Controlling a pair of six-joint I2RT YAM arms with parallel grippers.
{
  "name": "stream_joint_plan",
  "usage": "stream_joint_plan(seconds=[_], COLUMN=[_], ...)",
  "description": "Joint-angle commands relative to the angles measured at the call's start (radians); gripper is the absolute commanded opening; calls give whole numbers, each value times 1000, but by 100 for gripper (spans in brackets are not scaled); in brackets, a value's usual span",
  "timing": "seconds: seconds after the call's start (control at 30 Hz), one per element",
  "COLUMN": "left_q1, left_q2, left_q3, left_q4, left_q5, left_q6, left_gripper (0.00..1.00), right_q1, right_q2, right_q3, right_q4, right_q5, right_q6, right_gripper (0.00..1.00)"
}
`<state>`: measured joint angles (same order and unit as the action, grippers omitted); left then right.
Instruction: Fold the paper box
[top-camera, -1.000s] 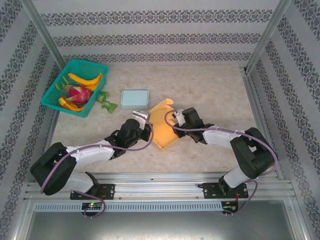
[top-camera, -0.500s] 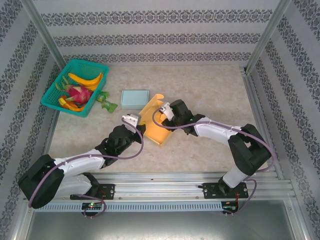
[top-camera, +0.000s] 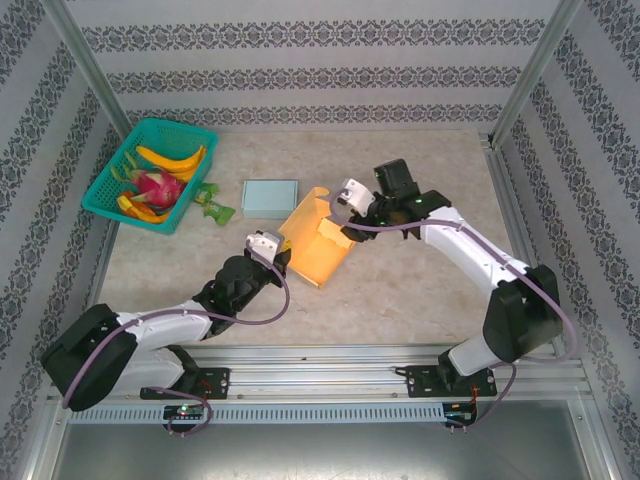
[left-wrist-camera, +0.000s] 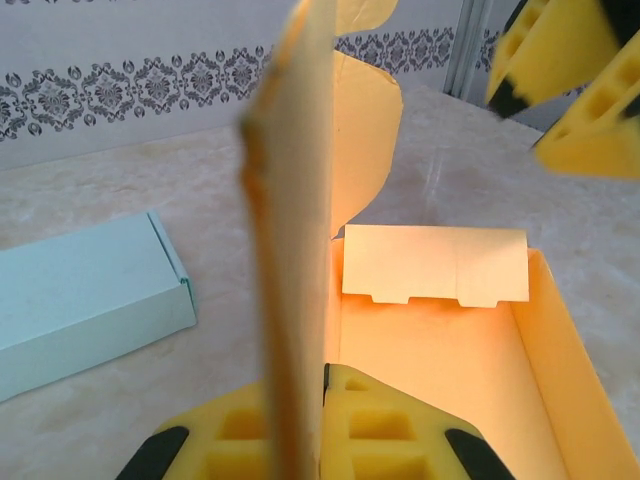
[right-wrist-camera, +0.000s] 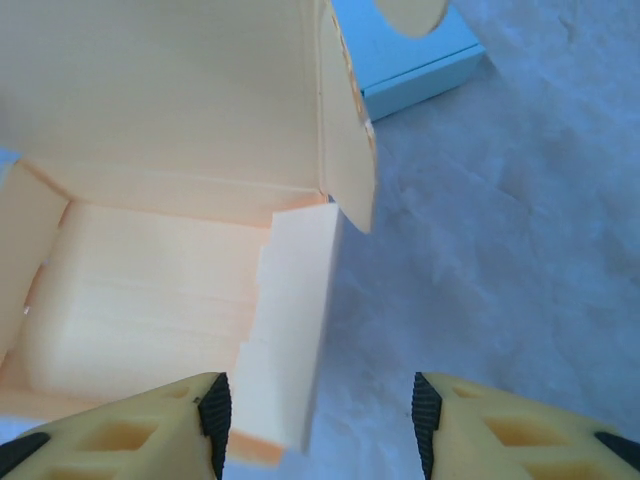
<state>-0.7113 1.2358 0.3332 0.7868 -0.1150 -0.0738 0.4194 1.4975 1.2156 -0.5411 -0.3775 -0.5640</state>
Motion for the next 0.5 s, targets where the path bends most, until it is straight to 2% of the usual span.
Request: stream_joint_plan(seconds=[0.0, 0.1, 0.2, 0.47], left_q1=[10, 10, 11, 8], left_q2=[18, 37, 48, 68], left_q3=[28, 28, 22, 6], left_q4=[40, 55, 71, 109], left_q5=[-28, -49, -84, -81], left_q6=[28, 19, 3, -3], left_gripper=[5, 3, 3, 3], right_q1=[-19, -25, -10, 51], right_q2=[-2, 38, 76, 224], right_q3=[50, 91, 109, 176], right_q4=[-184, -239, -215, -88], right_q5=[-97, -108, -107, -33], right_q6=[-233, -310, -345, -305], right_gripper=[54, 54, 52, 50])
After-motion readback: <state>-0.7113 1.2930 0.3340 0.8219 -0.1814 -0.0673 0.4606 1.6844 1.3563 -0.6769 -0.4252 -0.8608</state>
